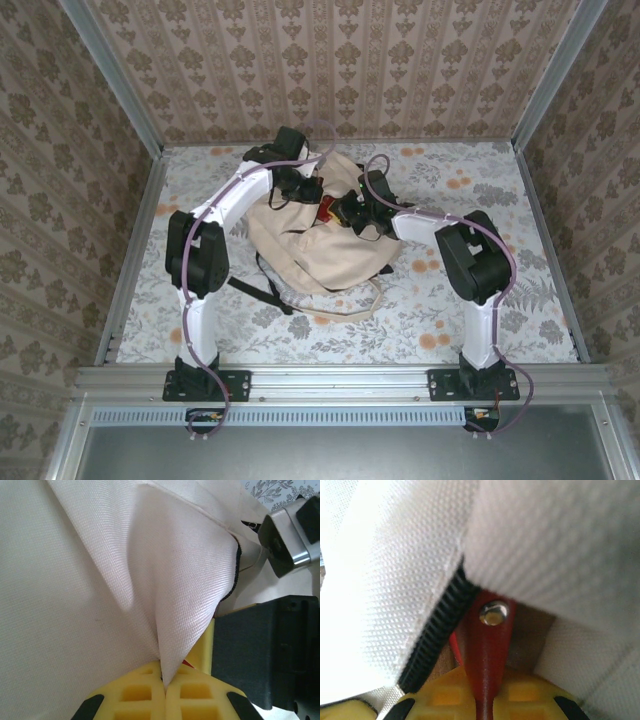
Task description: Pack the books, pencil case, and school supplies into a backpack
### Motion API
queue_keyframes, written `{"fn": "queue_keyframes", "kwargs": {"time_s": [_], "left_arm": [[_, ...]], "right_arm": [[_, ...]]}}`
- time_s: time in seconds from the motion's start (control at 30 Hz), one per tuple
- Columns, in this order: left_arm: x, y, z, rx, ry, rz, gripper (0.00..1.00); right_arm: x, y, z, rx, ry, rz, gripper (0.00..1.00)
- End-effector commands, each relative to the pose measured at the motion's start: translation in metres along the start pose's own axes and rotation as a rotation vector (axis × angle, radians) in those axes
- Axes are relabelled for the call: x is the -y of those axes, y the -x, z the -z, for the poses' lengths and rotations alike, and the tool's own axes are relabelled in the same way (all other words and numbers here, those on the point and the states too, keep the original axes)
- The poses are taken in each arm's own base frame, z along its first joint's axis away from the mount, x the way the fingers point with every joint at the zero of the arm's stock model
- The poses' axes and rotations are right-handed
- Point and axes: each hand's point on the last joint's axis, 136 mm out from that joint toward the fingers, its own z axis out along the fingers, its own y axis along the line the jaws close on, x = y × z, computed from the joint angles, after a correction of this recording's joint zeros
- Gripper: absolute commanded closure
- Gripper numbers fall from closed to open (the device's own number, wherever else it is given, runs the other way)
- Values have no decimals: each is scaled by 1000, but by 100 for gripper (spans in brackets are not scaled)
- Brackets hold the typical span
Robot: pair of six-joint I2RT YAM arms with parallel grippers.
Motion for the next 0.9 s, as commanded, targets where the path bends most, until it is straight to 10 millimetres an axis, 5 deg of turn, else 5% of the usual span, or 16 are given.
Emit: {"fn": "queue_keyframes", "kwargs": {"time_s": [0.0, 0.2, 0.43, 0.63, 0.87], "left_arm": [[36, -2, 7, -3, -118, -40, 95], [17, -5, 1, -13, -68, 19, 95], [12, -4, 3, -11, -52, 30, 88], [11, -6, 8, -13, -23, 25, 68], [11, -15, 16, -28, 93, -25, 53]], "right_arm": [[-20, -14, -15, -90, 97, 53, 85], [-8, -7, 8, -36, -12, 88, 61], [18, -6, 49, -18, -126, 99, 46], [27, -9, 60, -28, -139, 117, 53], [3, -3, 43, -66, -50, 180, 65]]}}
